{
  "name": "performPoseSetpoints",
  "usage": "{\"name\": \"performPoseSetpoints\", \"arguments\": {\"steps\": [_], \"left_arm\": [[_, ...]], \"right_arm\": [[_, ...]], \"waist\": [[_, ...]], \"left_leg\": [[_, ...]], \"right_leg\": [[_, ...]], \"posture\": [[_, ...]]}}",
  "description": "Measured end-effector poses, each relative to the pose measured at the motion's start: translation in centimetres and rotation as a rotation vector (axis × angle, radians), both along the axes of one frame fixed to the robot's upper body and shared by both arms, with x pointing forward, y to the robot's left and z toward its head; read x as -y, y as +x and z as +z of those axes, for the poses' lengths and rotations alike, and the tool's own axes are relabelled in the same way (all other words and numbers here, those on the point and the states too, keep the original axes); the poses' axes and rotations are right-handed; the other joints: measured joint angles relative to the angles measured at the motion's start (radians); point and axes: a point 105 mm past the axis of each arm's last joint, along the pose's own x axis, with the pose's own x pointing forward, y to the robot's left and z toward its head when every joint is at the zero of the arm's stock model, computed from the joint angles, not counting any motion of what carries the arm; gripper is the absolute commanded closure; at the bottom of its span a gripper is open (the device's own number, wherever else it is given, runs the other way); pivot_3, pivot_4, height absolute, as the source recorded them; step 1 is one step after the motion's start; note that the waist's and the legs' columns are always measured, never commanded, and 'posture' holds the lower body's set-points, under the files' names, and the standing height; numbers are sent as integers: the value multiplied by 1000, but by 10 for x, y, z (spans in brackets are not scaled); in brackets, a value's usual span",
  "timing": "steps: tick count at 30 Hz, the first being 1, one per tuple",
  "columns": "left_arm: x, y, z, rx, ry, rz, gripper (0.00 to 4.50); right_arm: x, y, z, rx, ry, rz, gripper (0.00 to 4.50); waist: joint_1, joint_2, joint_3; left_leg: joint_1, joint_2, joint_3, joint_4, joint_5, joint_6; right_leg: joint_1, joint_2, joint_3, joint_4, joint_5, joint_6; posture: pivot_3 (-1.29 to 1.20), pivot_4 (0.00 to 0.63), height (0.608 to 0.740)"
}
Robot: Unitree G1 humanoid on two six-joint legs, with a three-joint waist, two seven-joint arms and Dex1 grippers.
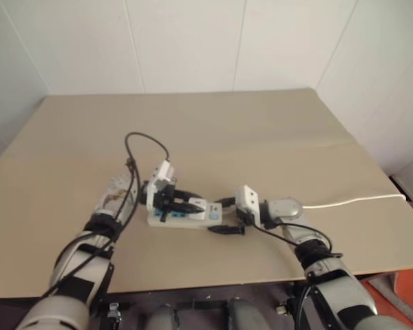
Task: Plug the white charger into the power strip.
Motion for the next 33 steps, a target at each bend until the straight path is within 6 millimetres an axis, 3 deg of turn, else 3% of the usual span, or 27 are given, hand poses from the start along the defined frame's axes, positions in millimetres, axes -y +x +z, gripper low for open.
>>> {"name": "performPoseSetpoints", "arguments": {"steps": [13,21,26,33], "left_arm": [[-3,2,-6,19,-70,45,3475],[-3,-2,-13,144,-35,25,3475],[-2,-2,-18,149,-45,34,3475],[-2,-2,-20,133,-50,41,3475]], "right_arm": [[2,1,-1,1,-4,-6,1069],[2,1,-4,-3,-12,-18,1069],[3,0,-7,-9,-21,-25,1069],[3,0,-9,-12,-24,-26,1069]], "waist": [[5,0,-1],[6,3,-11],[7,4,-14],[8,5,-18]], "left_leg": [[1,0,0,0,0,0],[5,0,0,-2,0,0],[17,0,0,-10,0,0],[18,0,0,-12,0,0]], "right_leg": [[1,0,0,-1,-1,1],[4,0,0,-1,-2,3],[17,0,0,-12,-3,4],[18,0,0,-13,-3,4]], "posture": [[0,150,740],[0,150,740],[0,150,740],[0,150,740]]}}
